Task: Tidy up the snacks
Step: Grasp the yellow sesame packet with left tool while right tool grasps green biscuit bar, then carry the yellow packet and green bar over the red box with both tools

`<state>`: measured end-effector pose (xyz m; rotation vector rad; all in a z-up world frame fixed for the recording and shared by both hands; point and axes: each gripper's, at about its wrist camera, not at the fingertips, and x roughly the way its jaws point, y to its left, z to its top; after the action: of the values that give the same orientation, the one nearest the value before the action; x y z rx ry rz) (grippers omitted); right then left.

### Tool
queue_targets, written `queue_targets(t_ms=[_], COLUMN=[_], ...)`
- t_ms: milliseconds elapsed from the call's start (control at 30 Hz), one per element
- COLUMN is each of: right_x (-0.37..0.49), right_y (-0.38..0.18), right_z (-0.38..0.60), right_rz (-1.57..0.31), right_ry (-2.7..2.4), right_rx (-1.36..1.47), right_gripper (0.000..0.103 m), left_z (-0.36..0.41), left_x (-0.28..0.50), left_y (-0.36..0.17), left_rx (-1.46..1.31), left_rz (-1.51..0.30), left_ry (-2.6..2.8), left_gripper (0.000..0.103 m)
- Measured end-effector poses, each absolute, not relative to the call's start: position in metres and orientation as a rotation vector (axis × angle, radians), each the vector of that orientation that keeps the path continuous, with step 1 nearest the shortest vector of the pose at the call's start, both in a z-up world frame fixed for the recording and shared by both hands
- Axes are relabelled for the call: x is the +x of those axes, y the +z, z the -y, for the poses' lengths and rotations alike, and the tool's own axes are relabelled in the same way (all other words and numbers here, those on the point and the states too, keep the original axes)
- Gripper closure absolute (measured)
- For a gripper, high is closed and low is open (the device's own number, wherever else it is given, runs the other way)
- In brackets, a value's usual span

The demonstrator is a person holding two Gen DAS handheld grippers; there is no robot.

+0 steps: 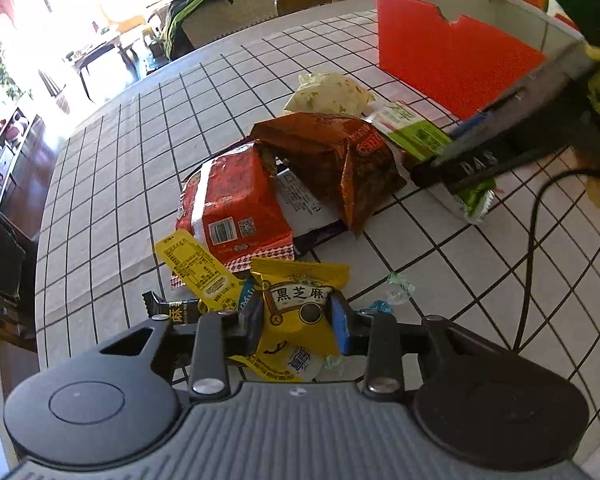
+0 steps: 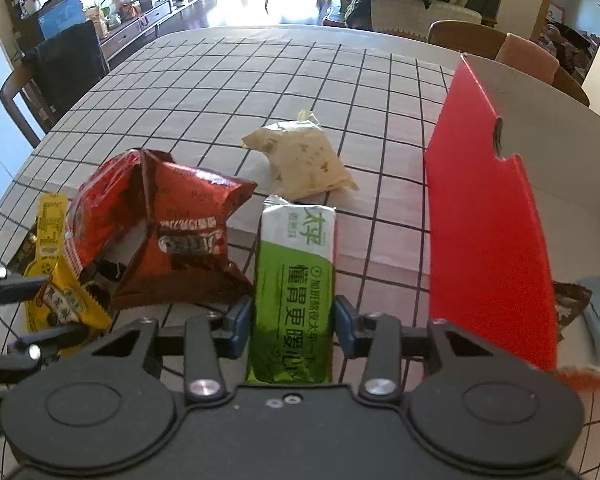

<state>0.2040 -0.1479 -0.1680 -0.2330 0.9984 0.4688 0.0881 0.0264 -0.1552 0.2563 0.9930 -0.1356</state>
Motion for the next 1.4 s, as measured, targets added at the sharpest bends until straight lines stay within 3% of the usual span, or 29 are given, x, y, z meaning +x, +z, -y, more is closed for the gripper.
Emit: queue_targets(t_ms=[733,1400], right_x=[0.151,0.184], right_y=[-0.087,-0.046], right_z=[0.201,0.306], right_rz=[-0.881,-0.765], right_ry=[0.496,0.383], right_rx=[-0.099,-0.082], right_gripper=[0.062,0.062], left_z=[-0.05,0.062], left_x=[0.074,0.125], left_y=[-0.097,-0.028], left_rx=[-0.072,-0.055], left_rz=[-0.977,-0.854], left_ry=[-0.094,-0.167], left_gripper=[0.07,0.07])
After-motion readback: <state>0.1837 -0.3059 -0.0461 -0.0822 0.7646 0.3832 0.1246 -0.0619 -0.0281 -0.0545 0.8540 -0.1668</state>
